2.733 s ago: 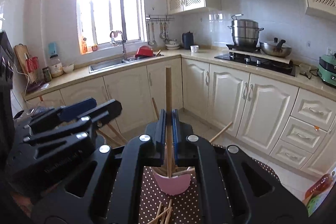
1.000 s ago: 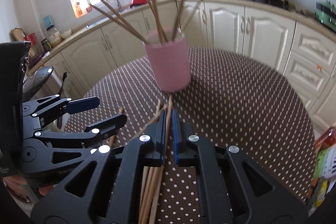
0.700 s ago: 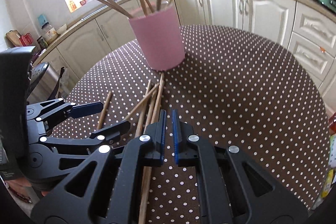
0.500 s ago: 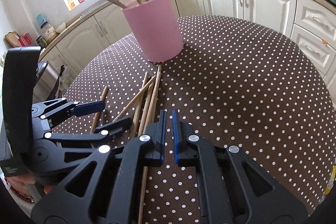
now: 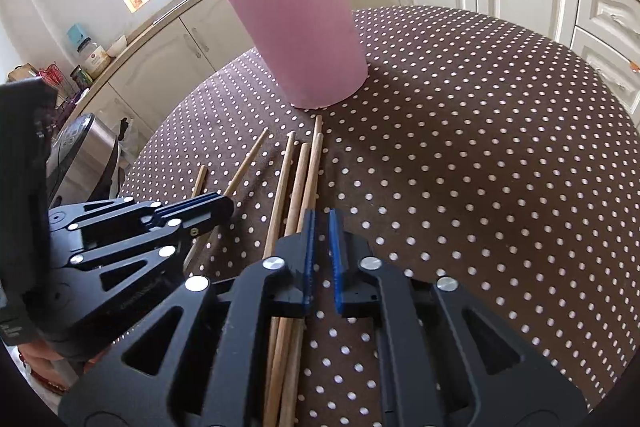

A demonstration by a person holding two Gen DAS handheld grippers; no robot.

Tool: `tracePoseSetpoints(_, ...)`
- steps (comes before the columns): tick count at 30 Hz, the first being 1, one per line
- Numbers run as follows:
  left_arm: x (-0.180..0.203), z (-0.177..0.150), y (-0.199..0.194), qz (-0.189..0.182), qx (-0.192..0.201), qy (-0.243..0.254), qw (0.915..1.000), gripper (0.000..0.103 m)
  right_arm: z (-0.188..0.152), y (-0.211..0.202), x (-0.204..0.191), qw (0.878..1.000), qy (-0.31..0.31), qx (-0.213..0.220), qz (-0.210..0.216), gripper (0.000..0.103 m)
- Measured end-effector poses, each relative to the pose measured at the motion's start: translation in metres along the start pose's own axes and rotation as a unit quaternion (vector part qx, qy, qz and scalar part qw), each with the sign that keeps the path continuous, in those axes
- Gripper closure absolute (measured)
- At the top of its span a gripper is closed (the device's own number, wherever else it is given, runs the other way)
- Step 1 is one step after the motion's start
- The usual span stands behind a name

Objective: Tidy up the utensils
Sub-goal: 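Close the left tool on a chopstick while the right tool grasps another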

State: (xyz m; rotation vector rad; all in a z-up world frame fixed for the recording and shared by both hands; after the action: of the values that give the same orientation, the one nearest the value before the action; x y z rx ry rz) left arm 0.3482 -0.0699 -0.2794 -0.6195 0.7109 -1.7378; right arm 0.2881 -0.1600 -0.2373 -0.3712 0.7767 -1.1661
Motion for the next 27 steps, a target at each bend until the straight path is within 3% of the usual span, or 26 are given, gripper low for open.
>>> tracePoseSetpoints(2,-0.002,0.002,-0.001,-0.001,0.002,0.0,1.0,0.097,0.003,0.004,-0.002,1.0,0.003,0.002,0.0,0.071)
tracePoseSetpoints(7,-0.009,0.002,-0.007,-0.005,0.008,0.001,1.0,0.097,0.008,0.009,-0.011,1.0,-0.007,0.007,0.003,0.071)
tracePoseSetpoints(14,-0.008,-0.002,-0.016,-0.009,0.013,-0.001,0.9999,0.097,0.013,0.009,-0.008,0.999,-0.024,0.016,-0.026,0.071)
tracePoseSetpoints(27,-0.015,-0.005,-0.017,-0.006,0.008,-0.013,0.9999,0.097,0.009,0.021,-0.011,0.995,-0.077,-0.014,-0.055,0.072)
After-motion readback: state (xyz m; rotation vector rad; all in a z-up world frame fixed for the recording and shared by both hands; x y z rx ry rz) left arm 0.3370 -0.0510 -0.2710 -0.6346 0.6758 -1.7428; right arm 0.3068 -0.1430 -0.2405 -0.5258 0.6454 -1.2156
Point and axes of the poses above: each gripper's, at about its wrist camera, not at the fingertips, and y roughly the way its jaws point, x to its right, z to its top, the point moved 5 cm from there along y, roughly the way its jaws point, and after that the axes turned 12 degrees about x, right-handed, at the moved point
